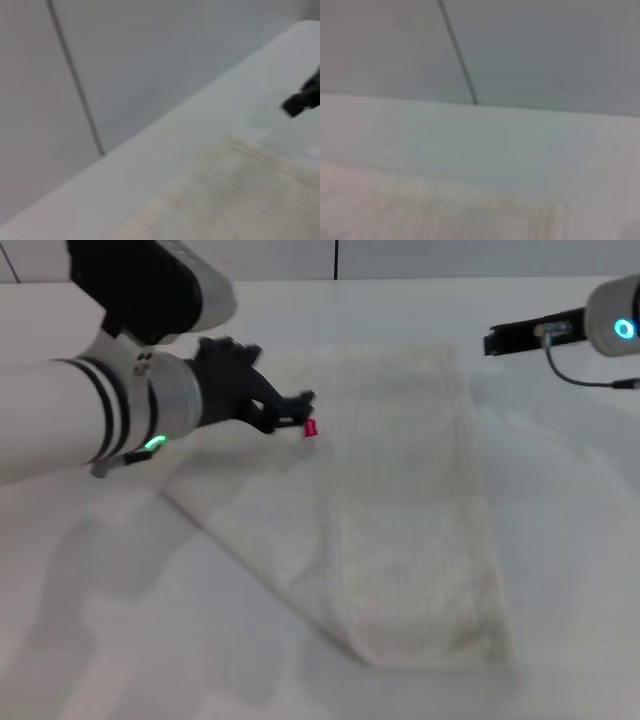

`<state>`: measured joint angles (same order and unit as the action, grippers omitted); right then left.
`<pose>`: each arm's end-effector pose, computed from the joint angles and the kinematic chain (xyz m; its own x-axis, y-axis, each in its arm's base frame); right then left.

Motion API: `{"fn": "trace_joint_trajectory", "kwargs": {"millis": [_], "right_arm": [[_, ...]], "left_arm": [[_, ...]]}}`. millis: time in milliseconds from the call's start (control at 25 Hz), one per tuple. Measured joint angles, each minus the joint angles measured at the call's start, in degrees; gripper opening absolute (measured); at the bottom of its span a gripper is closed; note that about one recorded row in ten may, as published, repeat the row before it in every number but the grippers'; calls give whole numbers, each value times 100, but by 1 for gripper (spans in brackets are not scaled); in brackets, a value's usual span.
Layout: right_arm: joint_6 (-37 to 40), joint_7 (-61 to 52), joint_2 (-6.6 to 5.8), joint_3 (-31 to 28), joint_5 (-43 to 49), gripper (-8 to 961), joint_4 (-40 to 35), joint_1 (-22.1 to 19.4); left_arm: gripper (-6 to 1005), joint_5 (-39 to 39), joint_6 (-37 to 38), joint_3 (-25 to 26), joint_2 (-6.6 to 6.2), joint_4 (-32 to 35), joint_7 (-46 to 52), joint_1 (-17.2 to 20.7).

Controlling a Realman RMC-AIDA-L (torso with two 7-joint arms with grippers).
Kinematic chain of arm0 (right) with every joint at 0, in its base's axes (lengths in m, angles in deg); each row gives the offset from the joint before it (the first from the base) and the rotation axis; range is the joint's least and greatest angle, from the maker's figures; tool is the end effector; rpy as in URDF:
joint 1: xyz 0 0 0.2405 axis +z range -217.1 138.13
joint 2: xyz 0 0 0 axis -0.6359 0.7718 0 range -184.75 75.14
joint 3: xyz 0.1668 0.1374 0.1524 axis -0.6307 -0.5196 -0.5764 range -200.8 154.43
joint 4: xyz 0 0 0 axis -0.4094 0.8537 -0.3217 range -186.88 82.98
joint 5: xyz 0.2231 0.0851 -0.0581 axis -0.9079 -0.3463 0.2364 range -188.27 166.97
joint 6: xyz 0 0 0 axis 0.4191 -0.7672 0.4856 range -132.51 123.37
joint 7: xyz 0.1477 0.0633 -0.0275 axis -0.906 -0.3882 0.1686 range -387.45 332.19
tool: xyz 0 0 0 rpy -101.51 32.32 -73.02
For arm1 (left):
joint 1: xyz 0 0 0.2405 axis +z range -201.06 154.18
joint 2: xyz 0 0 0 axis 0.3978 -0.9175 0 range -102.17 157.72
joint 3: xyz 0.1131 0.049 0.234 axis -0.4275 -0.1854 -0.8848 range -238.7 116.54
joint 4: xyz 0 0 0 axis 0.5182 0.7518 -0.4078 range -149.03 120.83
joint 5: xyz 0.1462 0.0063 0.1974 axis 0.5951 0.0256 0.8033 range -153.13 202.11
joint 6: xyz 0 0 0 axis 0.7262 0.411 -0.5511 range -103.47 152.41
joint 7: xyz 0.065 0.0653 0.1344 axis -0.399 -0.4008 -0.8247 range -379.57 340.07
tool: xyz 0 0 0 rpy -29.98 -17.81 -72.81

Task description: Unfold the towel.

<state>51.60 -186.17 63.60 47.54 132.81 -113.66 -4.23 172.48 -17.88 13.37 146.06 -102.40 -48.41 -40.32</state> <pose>0.2265 0.4755 -0.0026 0.5386 -0.7478 -0.3883 -0.8002 -0.3098 -0.5134 -0.1438 0.3930 -0.0691 0.9317 0.3186 0.1742 0.3538 -0.6886 -0.6329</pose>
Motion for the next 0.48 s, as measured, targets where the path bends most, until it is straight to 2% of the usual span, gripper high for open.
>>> {"fn": "trace_joint_trajectory", "kwargs": {"millis": [80, 240, 480], "right_arm": [[277, -16, -59, -88, 38, 33, 262, 293], [429, 6, -85, -166, 146, 6, 876, 816], [209, 58, -101, -127, 173, -1, 1665, 1233]], "left_arm": [[728, -231, -181, 29, -17, 255, -61, -220], [722, -263, -145, -62, 13, 564, -180, -342], [713, -334, 212, -454, 22, 647, -192, -285]]}}
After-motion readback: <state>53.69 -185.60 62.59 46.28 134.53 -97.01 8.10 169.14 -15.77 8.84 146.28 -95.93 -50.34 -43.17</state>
